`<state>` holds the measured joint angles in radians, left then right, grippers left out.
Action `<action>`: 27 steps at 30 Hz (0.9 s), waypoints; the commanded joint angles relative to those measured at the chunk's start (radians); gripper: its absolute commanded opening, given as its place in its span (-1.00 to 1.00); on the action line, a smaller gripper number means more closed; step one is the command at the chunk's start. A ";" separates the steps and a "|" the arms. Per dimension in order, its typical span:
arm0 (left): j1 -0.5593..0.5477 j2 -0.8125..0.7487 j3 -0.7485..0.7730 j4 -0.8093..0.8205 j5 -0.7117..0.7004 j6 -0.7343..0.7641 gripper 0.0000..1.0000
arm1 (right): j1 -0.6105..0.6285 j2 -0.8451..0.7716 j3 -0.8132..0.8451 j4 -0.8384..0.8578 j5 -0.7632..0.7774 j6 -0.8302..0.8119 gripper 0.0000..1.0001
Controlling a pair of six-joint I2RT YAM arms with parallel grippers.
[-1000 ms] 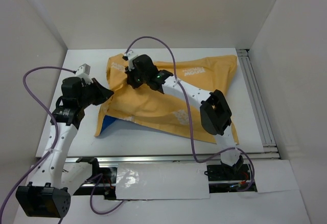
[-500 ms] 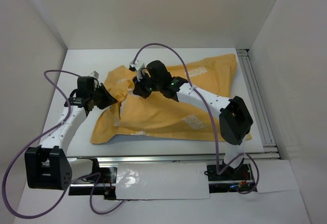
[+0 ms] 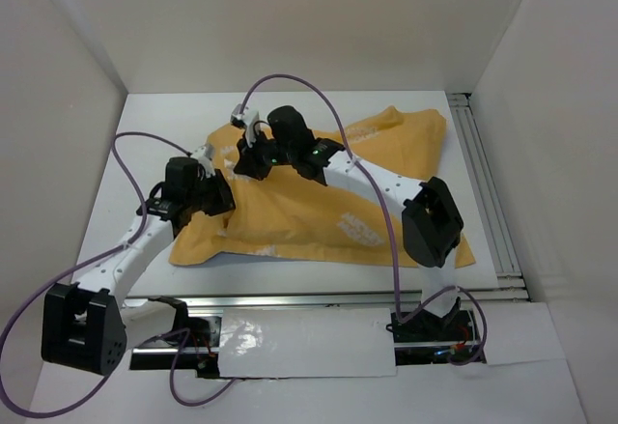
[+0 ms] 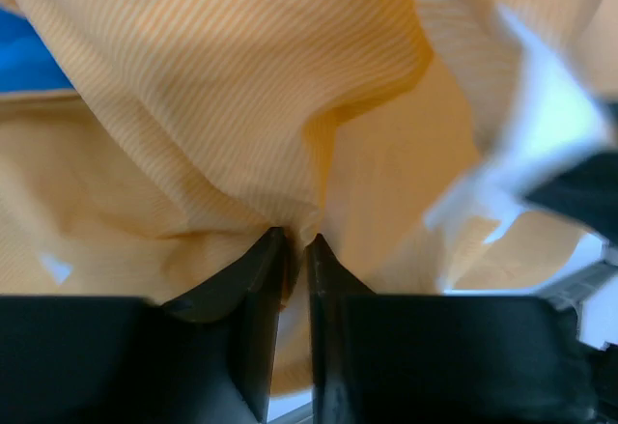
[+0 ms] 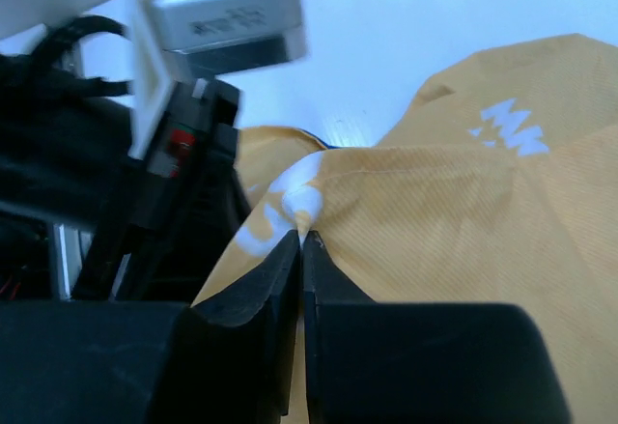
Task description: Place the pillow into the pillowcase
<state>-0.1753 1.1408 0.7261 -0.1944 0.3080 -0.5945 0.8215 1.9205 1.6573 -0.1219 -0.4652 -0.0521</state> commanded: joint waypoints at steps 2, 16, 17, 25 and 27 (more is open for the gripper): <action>-0.001 -0.067 0.074 -0.231 -0.255 -0.132 -0.10 | 0.010 0.061 0.091 -0.002 0.084 0.043 -0.74; 0.175 0.063 0.436 -0.467 -0.501 -0.231 1.00 | 0.010 0.010 0.148 -0.186 0.347 0.023 1.00; 0.187 0.104 0.478 -0.449 -0.462 -0.190 1.00 | 0.010 -0.014 0.128 -0.164 0.408 0.034 1.00; 0.208 0.595 0.778 -0.408 -0.399 -0.099 1.00 | -0.277 -0.155 0.058 -0.212 0.536 0.244 1.00; 0.218 0.730 0.893 -0.408 -0.389 -0.099 1.00 | -0.361 -0.167 0.058 -0.242 0.522 0.268 1.00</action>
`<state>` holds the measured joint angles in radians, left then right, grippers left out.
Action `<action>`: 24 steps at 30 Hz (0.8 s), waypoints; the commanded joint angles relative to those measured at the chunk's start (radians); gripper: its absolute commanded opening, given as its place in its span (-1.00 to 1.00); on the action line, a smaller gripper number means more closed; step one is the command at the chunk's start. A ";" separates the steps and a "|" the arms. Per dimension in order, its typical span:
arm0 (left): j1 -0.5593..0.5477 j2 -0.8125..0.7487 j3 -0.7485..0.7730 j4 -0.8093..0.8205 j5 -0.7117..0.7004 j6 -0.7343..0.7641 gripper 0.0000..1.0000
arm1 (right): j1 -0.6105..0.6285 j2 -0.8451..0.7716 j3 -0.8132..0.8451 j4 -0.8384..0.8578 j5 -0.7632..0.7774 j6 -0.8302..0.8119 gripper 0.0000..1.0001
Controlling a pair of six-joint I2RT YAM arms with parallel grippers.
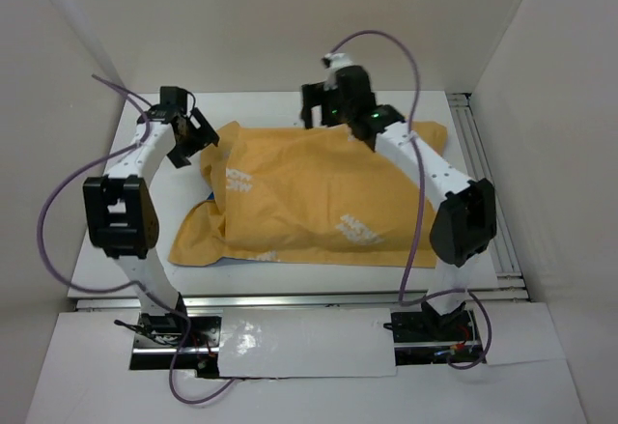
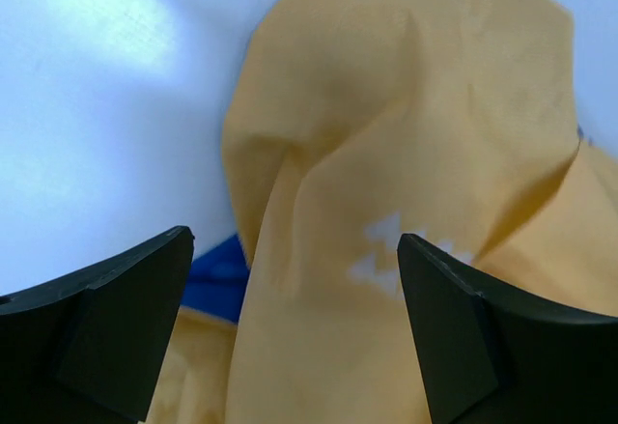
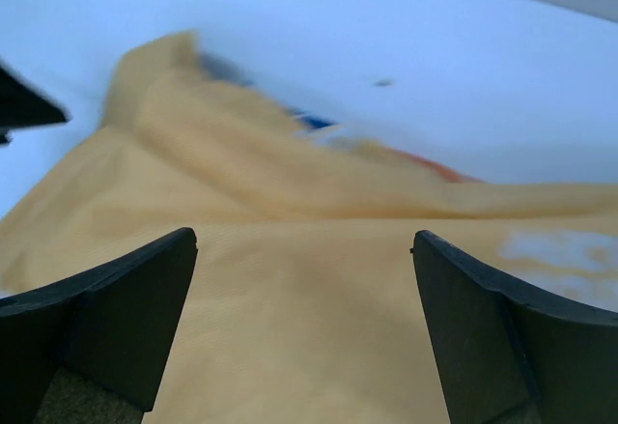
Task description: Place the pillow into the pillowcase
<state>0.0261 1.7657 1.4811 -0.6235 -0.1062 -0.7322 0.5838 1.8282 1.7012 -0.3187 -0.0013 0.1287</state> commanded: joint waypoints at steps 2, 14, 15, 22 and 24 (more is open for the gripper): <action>0.029 0.185 0.206 0.012 0.083 0.048 1.00 | -0.226 -0.096 0.014 -0.081 0.058 0.088 1.00; 0.038 0.567 0.518 0.021 0.117 -0.147 1.00 | -0.629 -0.090 -0.015 -0.181 0.126 0.196 1.00; 0.038 0.587 0.518 0.021 0.131 -0.147 1.00 | -0.645 -0.058 -0.005 -0.192 0.113 0.213 1.00; 0.038 0.641 0.530 0.056 0.142 -0.168 0.89 | -0.714 0.109 0.086 -0.183 0.089 0.328 1.00; 0.038 0.650 0.530 0.056 0.142 -0.158 0.51 | -0.733 0.149 0.116 -0.183 0.089 0.348 1.00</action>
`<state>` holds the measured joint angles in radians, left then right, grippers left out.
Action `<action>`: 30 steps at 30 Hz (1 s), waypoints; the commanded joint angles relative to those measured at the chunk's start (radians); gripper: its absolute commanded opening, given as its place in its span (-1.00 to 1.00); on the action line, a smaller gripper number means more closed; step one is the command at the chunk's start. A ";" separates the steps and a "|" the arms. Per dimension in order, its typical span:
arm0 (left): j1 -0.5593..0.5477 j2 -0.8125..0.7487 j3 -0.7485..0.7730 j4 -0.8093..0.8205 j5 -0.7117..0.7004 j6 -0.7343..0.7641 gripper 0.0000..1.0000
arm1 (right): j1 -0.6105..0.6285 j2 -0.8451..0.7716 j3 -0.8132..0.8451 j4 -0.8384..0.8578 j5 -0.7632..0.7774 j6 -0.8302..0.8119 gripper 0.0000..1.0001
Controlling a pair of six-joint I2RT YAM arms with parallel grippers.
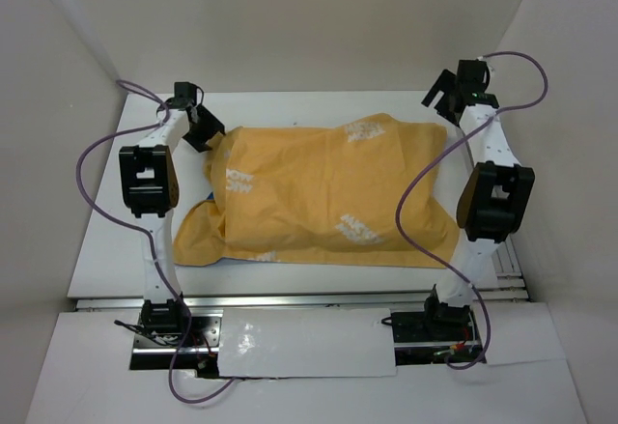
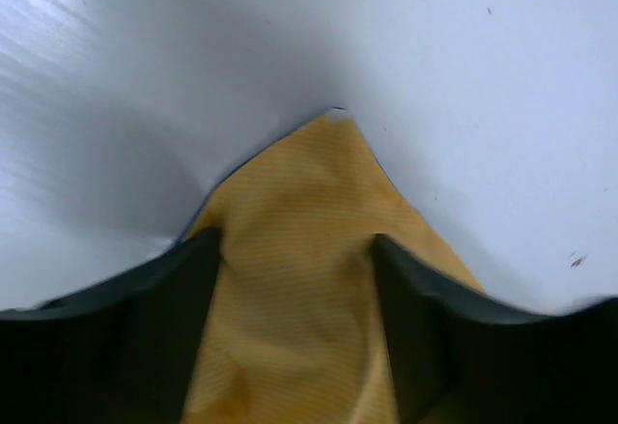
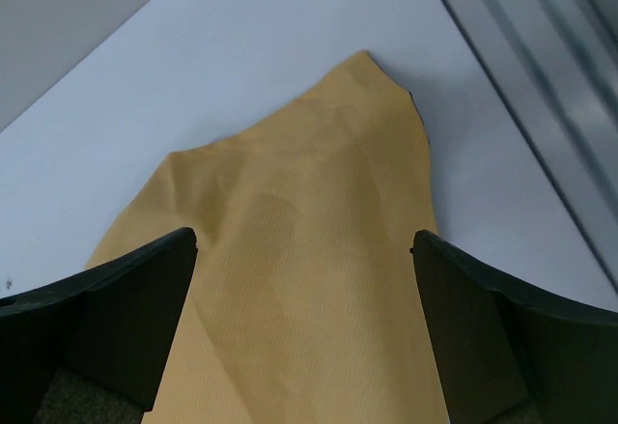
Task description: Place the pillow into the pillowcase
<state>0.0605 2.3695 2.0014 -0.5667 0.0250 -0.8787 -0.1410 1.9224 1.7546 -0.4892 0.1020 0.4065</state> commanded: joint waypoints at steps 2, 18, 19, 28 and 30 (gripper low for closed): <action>0.004 0.056 -0.015 0.017 0.021 0.020 -0.06 | -0.008 0.125 0.092 -0.002 -0.034 0.092 1.00; -0.005 -0.153 -0.283 0.222 0.003 0.132 -1.00 | -0.028 0.443 0.330 -0.158 0.064 0.146 1.00; -0.005 -0.167 -0.283 0.231 0.003 0.132 -1.00 | -0.028 0.443 0.313 -0.158 0.064 0.146 1.00; -0.014 -0.188 -0.294 0.241 0.021 0.155 -1.00 | -0.009 0.420 0.224 -0.111 -0.031 0.098 0.15; -0.014 -0.199 -0.285 0.241 0.030 0.178 -1.00 | 0.000 0.420 0.249 -0.088 -0.070 0.068 -1.00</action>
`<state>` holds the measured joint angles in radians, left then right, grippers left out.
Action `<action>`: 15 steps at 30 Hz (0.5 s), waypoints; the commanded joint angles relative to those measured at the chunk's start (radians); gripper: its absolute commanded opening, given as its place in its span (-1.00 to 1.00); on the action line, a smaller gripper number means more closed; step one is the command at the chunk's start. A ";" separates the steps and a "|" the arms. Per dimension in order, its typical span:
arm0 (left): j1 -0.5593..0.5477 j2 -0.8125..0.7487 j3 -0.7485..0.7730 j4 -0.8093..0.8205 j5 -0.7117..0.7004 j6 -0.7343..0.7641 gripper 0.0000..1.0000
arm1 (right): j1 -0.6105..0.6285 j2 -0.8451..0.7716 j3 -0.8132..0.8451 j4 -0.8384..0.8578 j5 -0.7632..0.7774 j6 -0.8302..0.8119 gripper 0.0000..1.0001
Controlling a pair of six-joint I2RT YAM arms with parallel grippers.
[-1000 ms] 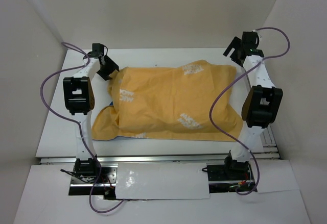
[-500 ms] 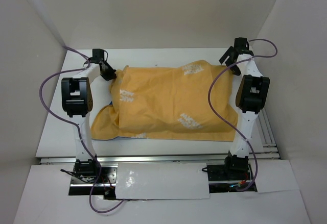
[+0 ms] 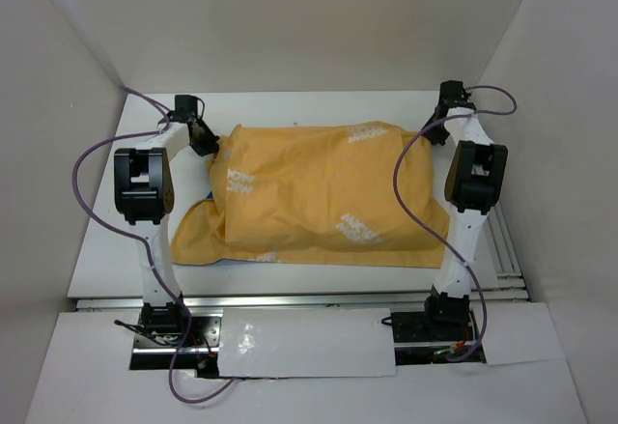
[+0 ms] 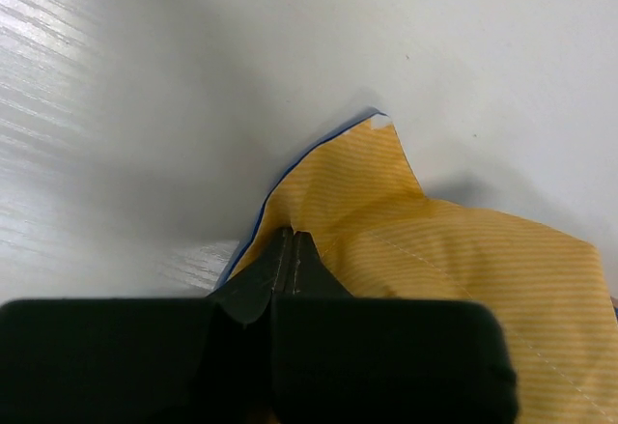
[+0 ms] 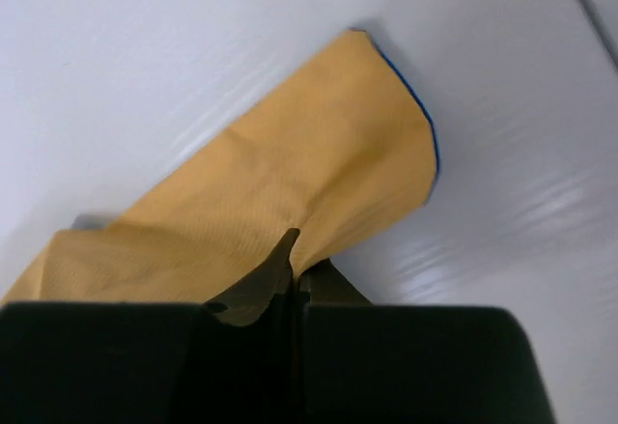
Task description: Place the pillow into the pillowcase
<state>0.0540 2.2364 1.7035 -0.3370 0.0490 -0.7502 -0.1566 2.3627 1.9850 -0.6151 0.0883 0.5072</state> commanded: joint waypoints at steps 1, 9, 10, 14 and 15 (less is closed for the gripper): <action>-0.008 -0.078 0.013 0.012 0.006 0.049 -1.00 | 0.015 -0.020 0.076 0.038 -0.065 -0.048 -1.00; 0.036 -0.201 0.333 -0.199 -0.129 0.118 -1.00 | 0.013 -0.112 0.592 0.012 0.001 -0.183 -1.00; 0.050 -0.214 0.452 -0.235 -0.144 0.118 -1.00 | 0.003 -0.152 0.592 0.050 0.001 -0.196 -1.00; 0.124 -0.282 0.651 -0.327 -0.129 0.127 -1.00 | -0.049 -0.443 0.355 0.389 -0.022 -0.196 -1.00; 0.142 -0.353 0.651 -0.327 -0.139 0.127 -1.00 | -0.061 -0.526 0.287 0.443 -0.007 -0.196 -1.00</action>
<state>0.1303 2.0628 2.2700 -0.6189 -0.0250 -0.6563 -0.1581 2.1071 2.3470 -0.4988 0.0513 0.3424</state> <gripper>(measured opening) 0.027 0.011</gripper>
